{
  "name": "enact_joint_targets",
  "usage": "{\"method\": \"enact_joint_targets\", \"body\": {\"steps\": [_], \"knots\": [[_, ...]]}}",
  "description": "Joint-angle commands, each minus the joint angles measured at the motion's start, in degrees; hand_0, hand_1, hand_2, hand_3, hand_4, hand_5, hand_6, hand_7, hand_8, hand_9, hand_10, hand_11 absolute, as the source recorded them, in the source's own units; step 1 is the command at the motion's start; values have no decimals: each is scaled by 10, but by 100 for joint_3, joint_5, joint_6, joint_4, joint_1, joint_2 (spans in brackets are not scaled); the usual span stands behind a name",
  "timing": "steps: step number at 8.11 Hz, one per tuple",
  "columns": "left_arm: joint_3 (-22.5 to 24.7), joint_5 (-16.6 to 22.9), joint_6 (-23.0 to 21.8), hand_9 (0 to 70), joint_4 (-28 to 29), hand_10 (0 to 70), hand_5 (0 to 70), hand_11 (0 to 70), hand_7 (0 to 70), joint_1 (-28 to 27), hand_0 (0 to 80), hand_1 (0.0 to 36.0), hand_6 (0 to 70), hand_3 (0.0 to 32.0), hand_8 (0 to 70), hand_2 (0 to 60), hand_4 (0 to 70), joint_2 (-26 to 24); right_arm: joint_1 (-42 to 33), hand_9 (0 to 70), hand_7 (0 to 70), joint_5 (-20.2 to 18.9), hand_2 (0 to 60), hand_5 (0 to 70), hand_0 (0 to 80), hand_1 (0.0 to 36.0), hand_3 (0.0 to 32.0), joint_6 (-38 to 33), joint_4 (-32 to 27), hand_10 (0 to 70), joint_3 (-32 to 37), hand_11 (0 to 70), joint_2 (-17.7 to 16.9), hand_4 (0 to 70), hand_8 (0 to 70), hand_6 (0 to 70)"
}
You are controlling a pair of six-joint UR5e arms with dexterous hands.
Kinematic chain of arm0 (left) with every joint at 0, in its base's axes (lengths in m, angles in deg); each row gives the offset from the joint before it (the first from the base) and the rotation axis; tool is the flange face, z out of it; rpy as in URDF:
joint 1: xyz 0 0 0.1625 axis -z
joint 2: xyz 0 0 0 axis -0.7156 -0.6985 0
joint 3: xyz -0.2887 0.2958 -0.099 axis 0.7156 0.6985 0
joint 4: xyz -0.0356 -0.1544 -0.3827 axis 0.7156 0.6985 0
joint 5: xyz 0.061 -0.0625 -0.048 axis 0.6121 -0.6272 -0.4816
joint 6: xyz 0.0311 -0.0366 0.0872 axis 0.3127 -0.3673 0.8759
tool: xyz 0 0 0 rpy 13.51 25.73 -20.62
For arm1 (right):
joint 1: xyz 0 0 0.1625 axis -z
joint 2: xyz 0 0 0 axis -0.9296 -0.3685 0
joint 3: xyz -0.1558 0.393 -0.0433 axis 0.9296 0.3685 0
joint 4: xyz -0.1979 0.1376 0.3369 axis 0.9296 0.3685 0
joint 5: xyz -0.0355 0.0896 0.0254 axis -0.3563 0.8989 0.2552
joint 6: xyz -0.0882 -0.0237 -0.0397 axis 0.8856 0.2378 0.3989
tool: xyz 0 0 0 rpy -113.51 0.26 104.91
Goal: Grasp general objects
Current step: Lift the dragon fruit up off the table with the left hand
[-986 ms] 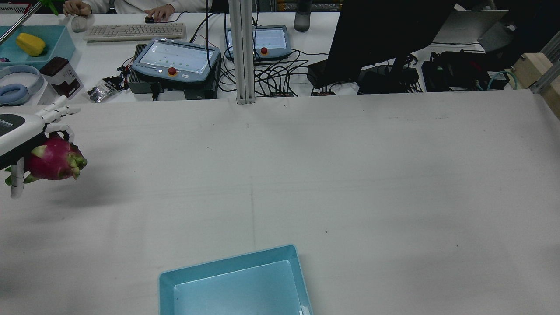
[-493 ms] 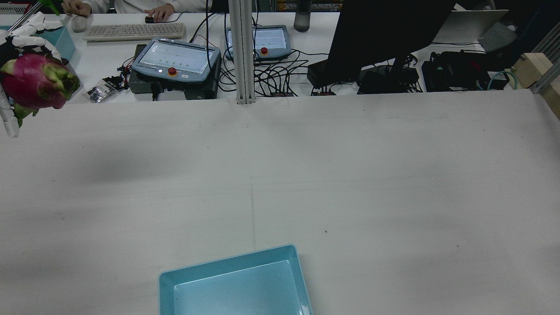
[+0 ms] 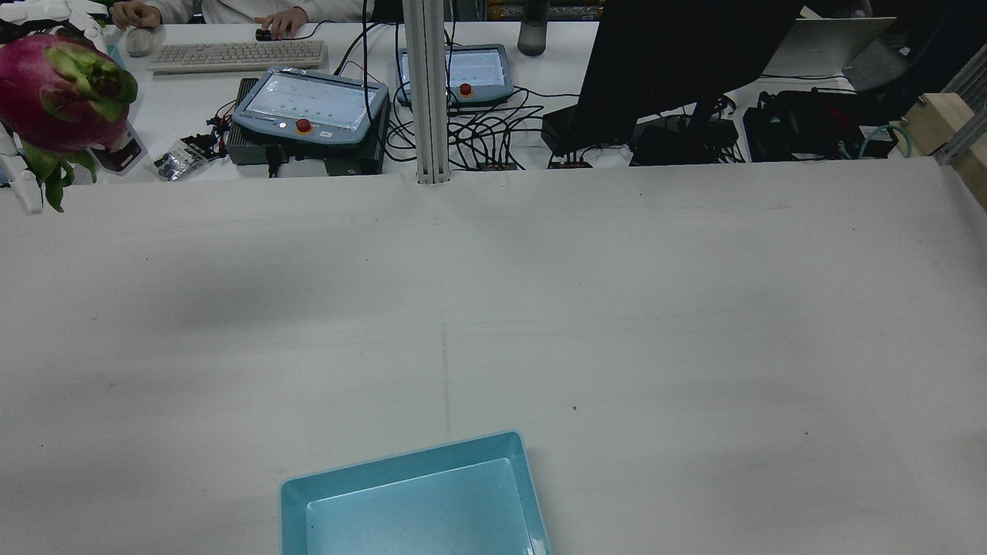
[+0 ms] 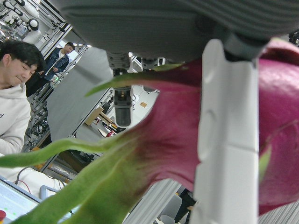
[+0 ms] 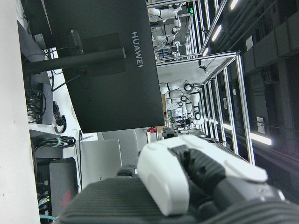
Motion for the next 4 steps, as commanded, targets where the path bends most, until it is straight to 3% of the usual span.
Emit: {"method": "enact_joint_targets", "body": {"steps": [1,2,3,4], "knots": [[-12,67,-1304,450,224,361,700,515,700,-537,397,162,289,0,253,600,263,-7,0,0,0,0,0,0,0,0,0,0,0,0,0,0,0,0,0,0],[32,180,-1474,482,225,424,700,599,700,-731,391,181,326,0,280,600,264,-129,0,0,0,-9,0,0,0,0,0,0,0,0,0,0,0,0,0,0],[23,295,-1467,491,120,447,700,634,700,-907,389,196,350,0,291,600,276,-278,0,0,0,0,0,0,0,0,0,0,0,0,0,0,0,0,0,0],[15,478,-1484,482,-29,441,700,625,700,-1178,397,203,357,0,287,600,277,-410,0,0,0,0,0,0,0,0,0,0,0,0,0,0,0,0,0,0]]}}
